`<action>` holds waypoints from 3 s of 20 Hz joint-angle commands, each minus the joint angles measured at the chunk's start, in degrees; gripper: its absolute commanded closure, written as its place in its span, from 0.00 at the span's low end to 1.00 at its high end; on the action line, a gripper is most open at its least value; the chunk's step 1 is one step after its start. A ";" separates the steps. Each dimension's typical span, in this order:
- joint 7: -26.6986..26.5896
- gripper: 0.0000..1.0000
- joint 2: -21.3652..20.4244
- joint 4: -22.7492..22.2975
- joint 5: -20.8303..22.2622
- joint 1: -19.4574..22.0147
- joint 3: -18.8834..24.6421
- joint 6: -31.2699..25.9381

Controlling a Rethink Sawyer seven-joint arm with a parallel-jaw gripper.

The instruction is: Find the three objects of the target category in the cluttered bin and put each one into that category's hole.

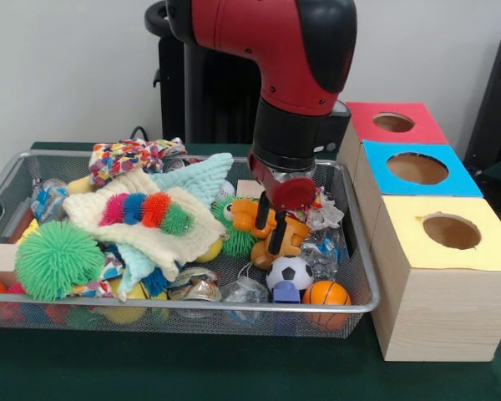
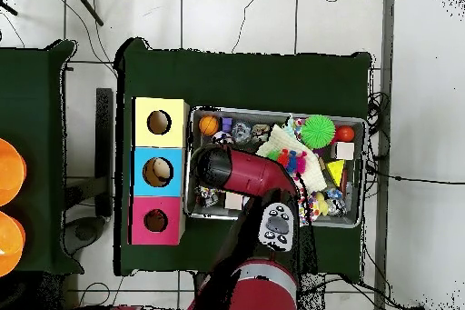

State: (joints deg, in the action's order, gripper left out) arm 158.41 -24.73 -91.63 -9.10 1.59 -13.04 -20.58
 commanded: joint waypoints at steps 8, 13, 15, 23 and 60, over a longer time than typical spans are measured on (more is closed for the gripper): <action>9.90 0.00 1.41 -7.32 -5.05 -2.05 5.49 5.36; 10.05 0.00 1.77 -7.35 -6.19 -3.10 4.95 5.76; 9.84 0.00 2.42 -7.07 -6.50 -3.04 5.11 6.47; 8.93 0.00 6.64 -4.76 -7.93 -2.60 5.99 9.49; 4.86 1.00 -4.84 3.27 -5.78 -7.36 -5.02 -15.59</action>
State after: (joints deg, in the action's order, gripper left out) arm 158.41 -26.63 -94.35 -14.91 -6.20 -17.13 -26.20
